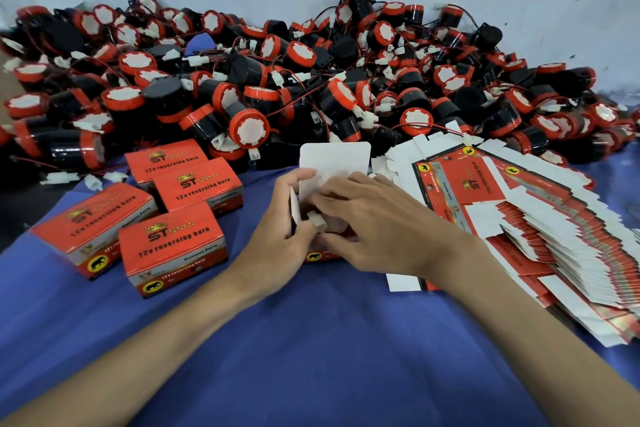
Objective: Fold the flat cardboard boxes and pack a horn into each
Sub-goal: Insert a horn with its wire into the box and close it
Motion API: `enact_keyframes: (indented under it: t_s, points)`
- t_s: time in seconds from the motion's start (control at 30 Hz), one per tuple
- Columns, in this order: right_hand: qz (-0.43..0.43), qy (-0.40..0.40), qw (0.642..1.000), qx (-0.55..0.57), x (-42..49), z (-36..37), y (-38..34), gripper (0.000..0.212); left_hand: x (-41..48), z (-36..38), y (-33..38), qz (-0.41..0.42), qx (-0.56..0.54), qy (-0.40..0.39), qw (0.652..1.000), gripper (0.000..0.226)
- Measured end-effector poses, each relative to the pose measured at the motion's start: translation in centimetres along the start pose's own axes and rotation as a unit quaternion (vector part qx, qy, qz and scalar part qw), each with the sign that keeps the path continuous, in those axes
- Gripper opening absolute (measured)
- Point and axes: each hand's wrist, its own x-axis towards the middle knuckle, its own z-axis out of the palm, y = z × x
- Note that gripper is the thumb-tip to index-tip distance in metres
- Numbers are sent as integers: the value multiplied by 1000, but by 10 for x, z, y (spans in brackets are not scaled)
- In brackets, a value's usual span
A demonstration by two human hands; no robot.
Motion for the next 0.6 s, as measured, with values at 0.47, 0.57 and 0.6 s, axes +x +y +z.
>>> enact_keyframes:
  t_s: [0.47, 0.57, 0.6]
  points:
    - [70, 35, 996, -42, 3, 2, -8, 39, -2, -1, -3, 15, -20, 30, 999, 59]
    - [58, 28, 998, -14, 4, 3, -6, 33, -2, -3, -5, 10, -53, 15, 998, 55]
    - [48, 30, 998, -4, 5, 4, -6, 31, -2, -3, -6, 7, -64, 9, 998, 54]
